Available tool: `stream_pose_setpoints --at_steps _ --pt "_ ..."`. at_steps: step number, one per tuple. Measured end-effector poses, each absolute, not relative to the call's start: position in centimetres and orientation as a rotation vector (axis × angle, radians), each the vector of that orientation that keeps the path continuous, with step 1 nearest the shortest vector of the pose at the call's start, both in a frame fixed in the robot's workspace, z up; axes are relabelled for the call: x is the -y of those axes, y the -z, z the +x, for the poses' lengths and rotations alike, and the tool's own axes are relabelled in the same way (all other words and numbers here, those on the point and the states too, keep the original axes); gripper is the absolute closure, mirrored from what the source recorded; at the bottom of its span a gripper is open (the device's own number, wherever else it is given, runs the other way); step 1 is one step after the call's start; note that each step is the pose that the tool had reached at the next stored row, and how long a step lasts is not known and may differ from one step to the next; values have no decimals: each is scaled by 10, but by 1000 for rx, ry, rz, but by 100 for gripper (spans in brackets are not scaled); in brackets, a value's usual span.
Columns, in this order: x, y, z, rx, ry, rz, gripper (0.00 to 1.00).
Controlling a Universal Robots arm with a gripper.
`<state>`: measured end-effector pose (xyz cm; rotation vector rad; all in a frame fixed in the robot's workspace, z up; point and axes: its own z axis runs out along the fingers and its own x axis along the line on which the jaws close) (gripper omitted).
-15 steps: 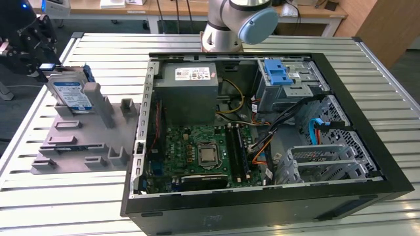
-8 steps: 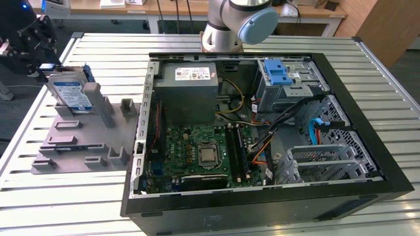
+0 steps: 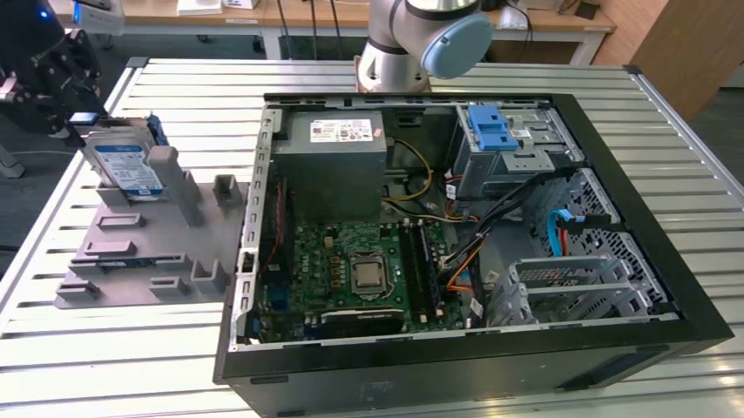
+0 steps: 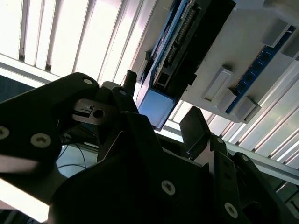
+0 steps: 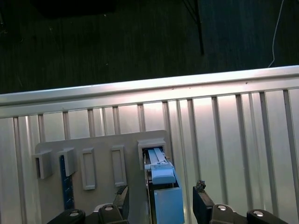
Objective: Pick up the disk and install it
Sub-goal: 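Pick up the disk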
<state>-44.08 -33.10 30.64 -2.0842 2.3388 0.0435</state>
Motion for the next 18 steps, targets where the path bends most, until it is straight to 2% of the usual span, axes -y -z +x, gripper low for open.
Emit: stream_pose_setpoints --at_steps 18 --pt "329 -300 -441 -2326 -43 -2098 35"
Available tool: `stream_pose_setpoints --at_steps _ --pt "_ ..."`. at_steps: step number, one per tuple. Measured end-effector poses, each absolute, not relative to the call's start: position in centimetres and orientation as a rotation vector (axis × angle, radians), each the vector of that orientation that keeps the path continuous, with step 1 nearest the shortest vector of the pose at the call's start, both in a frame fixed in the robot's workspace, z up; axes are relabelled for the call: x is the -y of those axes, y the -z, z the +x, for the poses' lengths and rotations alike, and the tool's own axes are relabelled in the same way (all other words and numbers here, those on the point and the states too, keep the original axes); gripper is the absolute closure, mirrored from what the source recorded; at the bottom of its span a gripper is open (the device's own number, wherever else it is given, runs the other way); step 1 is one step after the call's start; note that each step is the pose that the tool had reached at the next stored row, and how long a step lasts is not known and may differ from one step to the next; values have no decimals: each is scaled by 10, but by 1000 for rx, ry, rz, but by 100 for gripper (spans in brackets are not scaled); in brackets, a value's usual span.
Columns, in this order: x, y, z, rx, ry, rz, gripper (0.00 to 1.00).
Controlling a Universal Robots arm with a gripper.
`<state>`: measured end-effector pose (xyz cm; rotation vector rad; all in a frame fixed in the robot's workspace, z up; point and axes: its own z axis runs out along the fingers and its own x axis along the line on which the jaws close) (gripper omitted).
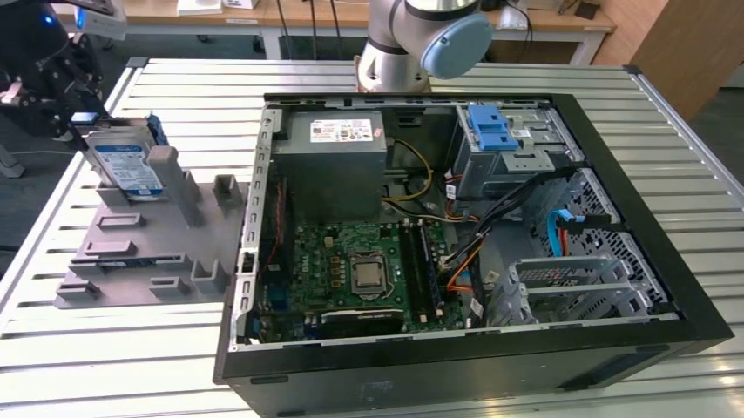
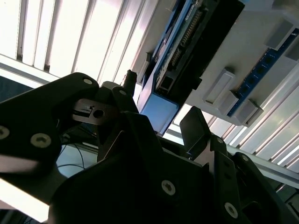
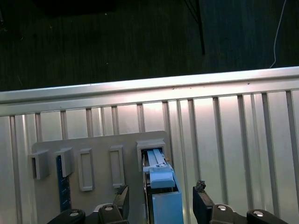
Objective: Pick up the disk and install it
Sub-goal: 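Pick up the disk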
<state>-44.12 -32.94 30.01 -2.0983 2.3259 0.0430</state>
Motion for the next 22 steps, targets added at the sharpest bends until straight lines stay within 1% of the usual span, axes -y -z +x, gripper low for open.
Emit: stream_pose_setpoints --at_steps 22 --pt "329 -292 -441 -2322 -43 -2102 35"
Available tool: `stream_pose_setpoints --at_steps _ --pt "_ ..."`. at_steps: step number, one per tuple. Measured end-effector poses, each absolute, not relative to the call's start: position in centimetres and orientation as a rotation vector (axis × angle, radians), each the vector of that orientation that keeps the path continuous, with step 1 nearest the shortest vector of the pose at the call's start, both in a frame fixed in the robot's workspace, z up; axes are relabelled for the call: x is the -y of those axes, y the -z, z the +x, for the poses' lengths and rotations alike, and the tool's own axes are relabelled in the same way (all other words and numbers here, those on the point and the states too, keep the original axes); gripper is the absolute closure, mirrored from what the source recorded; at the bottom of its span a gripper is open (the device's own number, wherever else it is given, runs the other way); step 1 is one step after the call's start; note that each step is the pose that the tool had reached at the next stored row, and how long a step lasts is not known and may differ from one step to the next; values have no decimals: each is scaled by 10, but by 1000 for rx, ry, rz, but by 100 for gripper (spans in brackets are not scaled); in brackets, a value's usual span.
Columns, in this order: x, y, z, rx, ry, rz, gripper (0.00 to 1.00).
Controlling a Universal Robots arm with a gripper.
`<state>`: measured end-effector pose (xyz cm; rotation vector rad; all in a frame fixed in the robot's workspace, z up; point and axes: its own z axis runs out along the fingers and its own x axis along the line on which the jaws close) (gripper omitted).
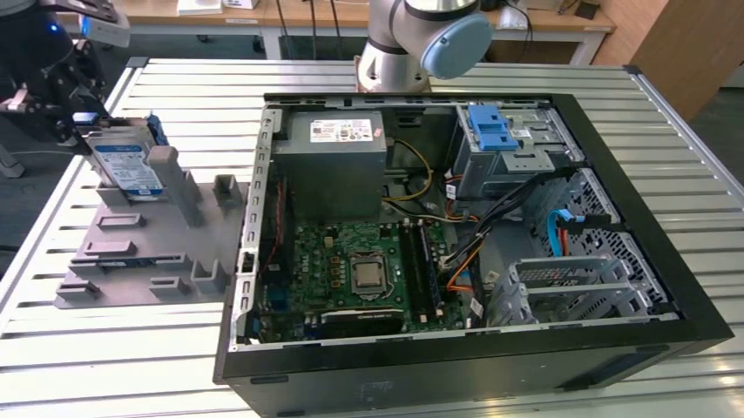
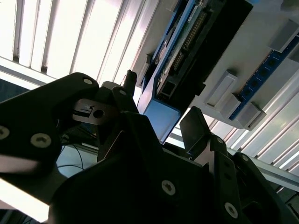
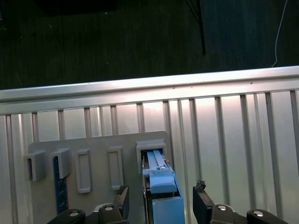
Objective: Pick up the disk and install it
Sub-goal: 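Pick up the disk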
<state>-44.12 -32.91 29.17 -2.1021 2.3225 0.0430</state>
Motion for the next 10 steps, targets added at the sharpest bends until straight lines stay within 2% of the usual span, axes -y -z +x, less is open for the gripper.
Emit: stream_pose_setpoints --at_steps 7,8,10 --pt "329 -290 -441 -2323 -43 -2102 37" --pt "329 -290 -441 -2322 -43 -2102 44" --pt "329 -289 -441 -2322 -43 -2102 44"
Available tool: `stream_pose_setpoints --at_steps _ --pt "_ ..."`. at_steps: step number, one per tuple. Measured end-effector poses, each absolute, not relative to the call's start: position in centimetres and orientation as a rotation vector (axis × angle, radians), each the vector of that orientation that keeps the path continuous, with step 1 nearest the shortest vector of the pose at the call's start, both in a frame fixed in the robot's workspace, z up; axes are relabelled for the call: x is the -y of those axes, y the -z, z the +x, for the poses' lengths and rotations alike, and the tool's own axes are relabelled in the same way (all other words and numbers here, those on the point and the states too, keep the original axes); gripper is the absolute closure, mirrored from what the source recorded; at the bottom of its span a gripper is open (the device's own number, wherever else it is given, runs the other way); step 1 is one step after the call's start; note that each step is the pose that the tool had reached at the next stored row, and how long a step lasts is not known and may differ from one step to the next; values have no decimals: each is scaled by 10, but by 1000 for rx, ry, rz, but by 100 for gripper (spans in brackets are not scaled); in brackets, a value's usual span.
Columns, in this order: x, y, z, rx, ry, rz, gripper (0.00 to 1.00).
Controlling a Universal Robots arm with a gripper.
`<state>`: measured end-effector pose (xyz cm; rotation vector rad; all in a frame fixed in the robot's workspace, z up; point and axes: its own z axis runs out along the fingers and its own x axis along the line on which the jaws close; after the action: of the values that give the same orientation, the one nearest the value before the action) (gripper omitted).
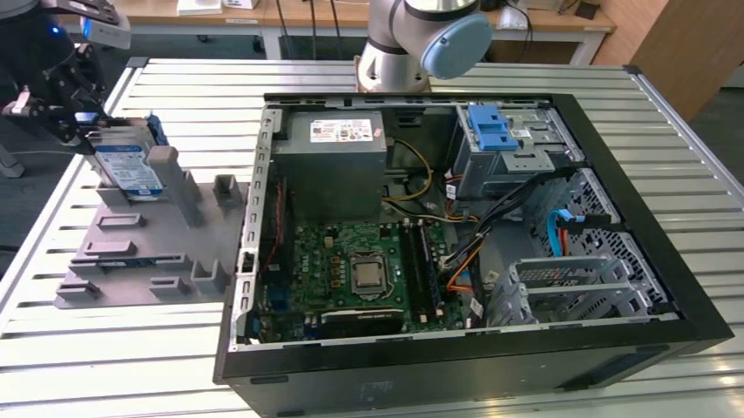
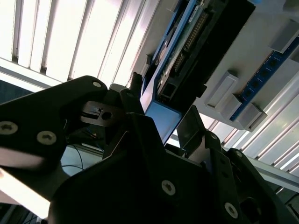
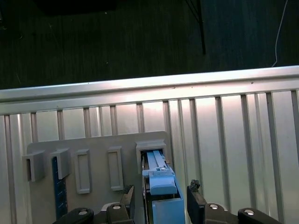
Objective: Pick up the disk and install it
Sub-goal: 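Pick up the disk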
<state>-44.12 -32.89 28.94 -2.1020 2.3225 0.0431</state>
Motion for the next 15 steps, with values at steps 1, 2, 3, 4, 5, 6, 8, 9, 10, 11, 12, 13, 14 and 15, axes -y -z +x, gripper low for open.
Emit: stream_pose_setpoints --at_steps 1,2,3,4,5,6,8,9,10,11,12,13,14,15 --pt "329 -289 -441 -2322 -43 -2102 44" --pt "329 -289 -441 -2323 -43 -2102 44" --pt "329 -289 -441 -2323 -43 -2102 44" --pt "329 -289 -441 -2323 -43 -2102 44" --pt "329 -289 -441 -2323 -43 -2102 44" --pt "329 -289 -441 -2323 -43 -2102 44" --pt "329 -289 -441 -2323 -43 -2102 44" --pt "329 -289 -441 -2323 -43 -2102 44" --pt "329 -289 -441 -2322 -43 -2102 44" --pt "329 -289 -441 -2323 -43 -2102 45" --pt "329 -289 -441 -2322 -43 -2102 45" --pt "329 -289 -441 -2322 -43 -2102 52" --pt "329 -289 -441 -2322 -43 -2102 52" --pt "329 -289 -441 -2322 -43 -2102 52"
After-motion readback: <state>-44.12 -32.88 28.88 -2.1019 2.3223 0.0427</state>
